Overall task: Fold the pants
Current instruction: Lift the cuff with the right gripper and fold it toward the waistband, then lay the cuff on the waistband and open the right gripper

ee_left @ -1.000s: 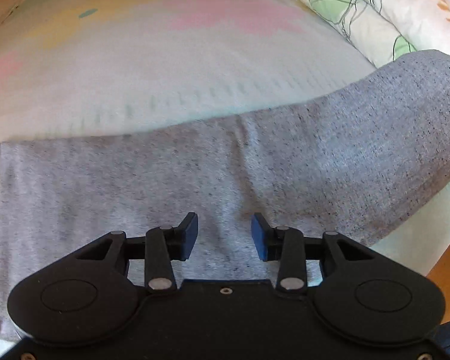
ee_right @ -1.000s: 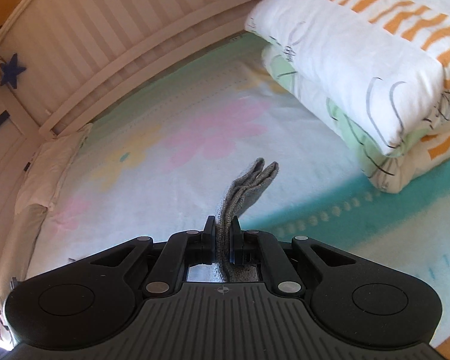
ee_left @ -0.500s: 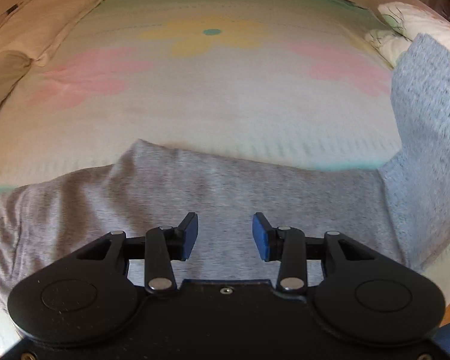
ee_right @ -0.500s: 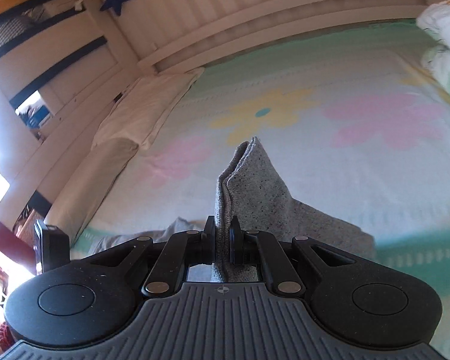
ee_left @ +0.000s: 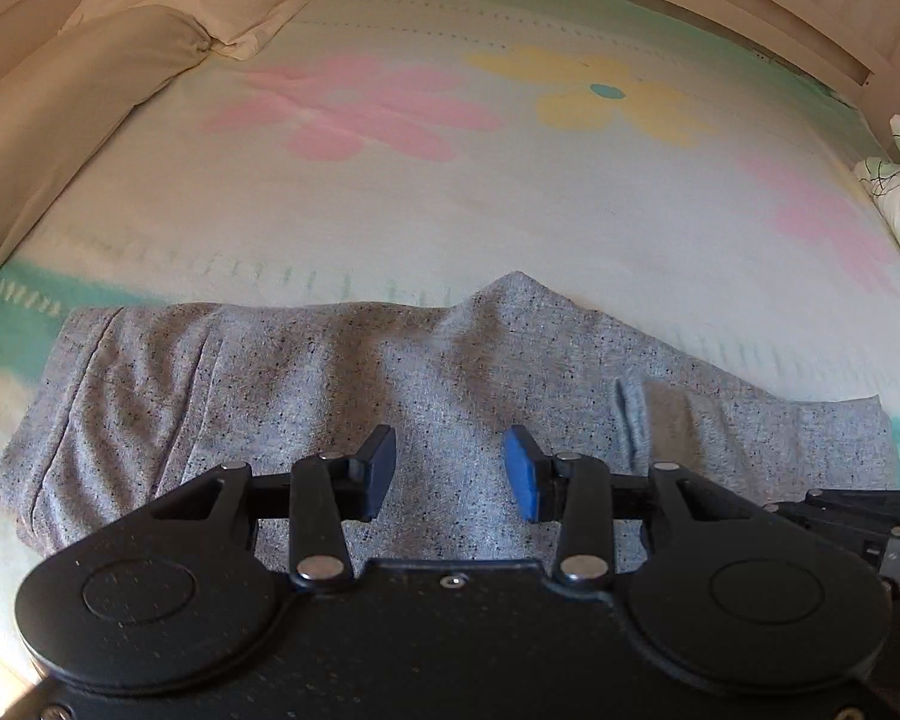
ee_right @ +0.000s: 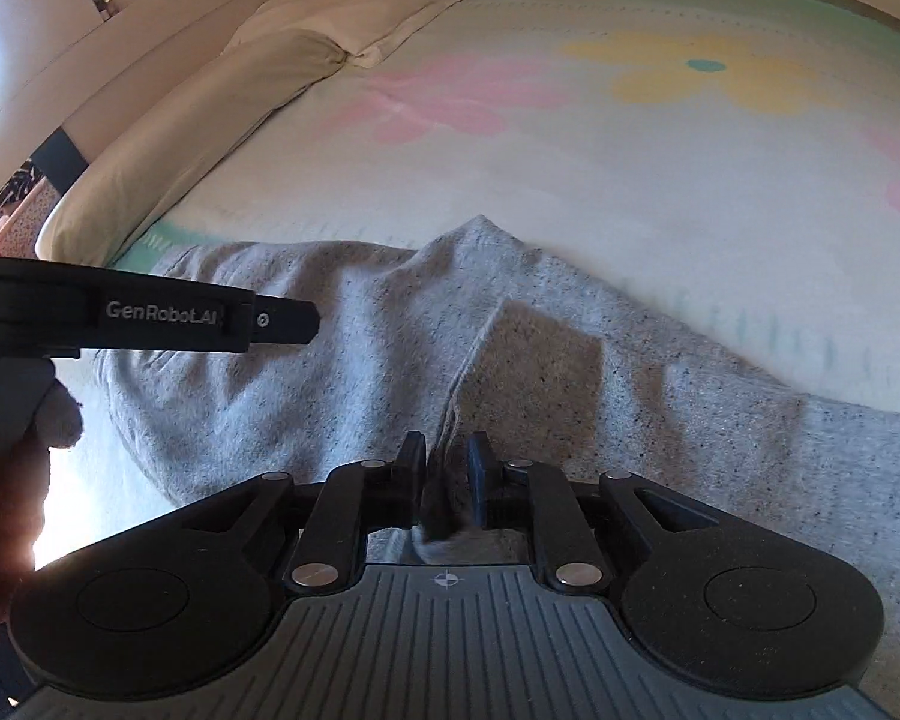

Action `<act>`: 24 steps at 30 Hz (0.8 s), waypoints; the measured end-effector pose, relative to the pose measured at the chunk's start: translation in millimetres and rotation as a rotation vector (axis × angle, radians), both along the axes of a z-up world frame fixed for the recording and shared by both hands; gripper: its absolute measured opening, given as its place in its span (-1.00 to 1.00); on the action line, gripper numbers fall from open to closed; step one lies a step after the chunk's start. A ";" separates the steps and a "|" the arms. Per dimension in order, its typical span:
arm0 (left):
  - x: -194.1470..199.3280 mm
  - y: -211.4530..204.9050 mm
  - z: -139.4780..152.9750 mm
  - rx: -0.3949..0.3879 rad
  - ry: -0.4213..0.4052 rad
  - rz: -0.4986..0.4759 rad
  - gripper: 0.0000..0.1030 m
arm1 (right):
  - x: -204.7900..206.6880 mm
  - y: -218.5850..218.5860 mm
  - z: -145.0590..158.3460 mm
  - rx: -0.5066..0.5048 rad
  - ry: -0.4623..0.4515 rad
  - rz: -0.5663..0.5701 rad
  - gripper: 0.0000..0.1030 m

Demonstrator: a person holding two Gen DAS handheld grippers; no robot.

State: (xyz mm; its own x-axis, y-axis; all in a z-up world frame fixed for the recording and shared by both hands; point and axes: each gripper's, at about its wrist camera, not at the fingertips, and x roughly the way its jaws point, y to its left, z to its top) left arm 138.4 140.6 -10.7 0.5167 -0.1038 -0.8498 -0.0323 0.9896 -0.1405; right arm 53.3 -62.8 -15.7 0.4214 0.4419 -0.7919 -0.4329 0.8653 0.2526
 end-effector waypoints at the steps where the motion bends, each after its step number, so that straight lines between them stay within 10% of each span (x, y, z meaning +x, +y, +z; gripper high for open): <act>1: 0.2 -0.9 0.9 -0.010 -0.002 -0.003 -0.06 | -1.6 -3.2 6.7 0.018 -0.004 0.008 -0.64; 15: 7.7 -69.7 -34.0 -0.125 0.103 -0.146 0.03 | 1.5 -132.8 50.0 0.138 -0.017 -0.254 -0.55; 24: -26.2 -102.5 -51.5 0.054 0.141 -0.313 0.04 | 21.9 -206.5 22.9 0.127 0.112 -0.472 -0.88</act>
State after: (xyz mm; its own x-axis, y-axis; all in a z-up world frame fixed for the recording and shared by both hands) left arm 112.2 38.1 -62.3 0.3438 -0.1912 -0.9194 0.2583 0.9605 -0.1031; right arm 75.2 -269.2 7.2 0.5139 0.3196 -0.7961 0.0345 0.9196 0.3914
